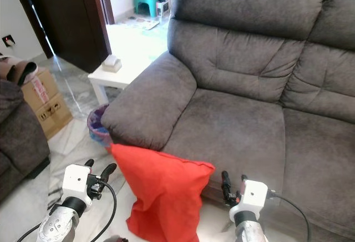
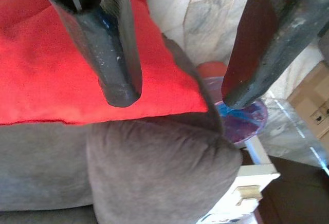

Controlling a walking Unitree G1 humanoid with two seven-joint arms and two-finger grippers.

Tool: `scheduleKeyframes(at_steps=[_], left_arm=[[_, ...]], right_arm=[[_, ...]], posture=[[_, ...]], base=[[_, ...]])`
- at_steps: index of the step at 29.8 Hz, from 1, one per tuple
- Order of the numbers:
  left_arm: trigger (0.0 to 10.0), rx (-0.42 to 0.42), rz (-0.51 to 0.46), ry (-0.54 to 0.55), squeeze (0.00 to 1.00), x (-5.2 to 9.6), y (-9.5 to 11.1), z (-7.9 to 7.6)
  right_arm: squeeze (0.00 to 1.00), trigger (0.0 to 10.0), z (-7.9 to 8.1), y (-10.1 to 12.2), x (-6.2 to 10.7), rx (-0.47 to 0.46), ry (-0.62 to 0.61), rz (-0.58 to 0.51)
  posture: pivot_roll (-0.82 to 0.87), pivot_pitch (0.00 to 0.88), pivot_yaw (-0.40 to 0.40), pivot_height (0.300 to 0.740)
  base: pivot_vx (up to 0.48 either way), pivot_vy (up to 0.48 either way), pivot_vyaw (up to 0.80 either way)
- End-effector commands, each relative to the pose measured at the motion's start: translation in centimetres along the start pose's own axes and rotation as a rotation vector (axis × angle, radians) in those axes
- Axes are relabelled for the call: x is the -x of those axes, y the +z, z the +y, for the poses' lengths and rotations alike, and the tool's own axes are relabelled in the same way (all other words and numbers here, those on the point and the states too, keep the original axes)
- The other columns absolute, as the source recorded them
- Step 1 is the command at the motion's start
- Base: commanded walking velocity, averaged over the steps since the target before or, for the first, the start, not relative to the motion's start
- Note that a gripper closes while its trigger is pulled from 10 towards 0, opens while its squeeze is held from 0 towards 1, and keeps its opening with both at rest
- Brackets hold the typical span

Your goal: Move the pillow to the sofa from floor

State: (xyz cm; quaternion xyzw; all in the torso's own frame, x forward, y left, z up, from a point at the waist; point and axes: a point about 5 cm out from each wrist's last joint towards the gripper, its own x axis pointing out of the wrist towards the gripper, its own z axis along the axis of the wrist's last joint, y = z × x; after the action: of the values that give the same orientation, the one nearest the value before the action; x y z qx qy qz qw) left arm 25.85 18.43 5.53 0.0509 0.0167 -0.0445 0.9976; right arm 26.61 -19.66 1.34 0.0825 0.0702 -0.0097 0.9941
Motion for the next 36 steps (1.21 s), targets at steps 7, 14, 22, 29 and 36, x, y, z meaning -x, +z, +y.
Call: scheduleKeyframes(at_steps=[7,14,22,29,36], left_arm=[[10.0,0.002,0.012,0.006,0.0,0.31,-0.16,0.38],[10.0,0.004,0.012,0.006,0.0,0.35,-0.16,0.41],[10.0,0.007,0.01,0.002,0.0,0.37,-0.13,0.34],[10.0,0.007,0.004,0.005,0.0,0.37,-0.05,0.33],[10.0,-0.002,0.009,0.019,0.0,0.44,-0.14,0.54]], right_arm=[[0.0,10.0,-0.02,-0.16,0.09,-0.007,-0.007,0.0],[0.0,10.0,-0.19,-0.26,0.14,-0.02,-0.017,0.007],[0.0,10.0,-0.33,-0.2,0.12,-0.022,-0.022,0.006],[0.0,10.0,-0.17,-0.22,0.09,-0.022,-0.017,0.006],[0.0,10.0,-0.7,0.26,-0.18,-0.013,0.049,0.01]], posture=[[0.01,0.09,0.02,0.63],[0.01,0.093,0.021,0.63],[0.01,0.094,0.02,0.63],[0.01,0.094,0.019,0.63],[0.01,0.093,0.019,0.63]], base=[[0.12,0.0,0.0],[0.306,0.0,0.0],[0.316,0.0,-0.25],[0.135,0.0,0.0],[0.0,0.0,0.0]])
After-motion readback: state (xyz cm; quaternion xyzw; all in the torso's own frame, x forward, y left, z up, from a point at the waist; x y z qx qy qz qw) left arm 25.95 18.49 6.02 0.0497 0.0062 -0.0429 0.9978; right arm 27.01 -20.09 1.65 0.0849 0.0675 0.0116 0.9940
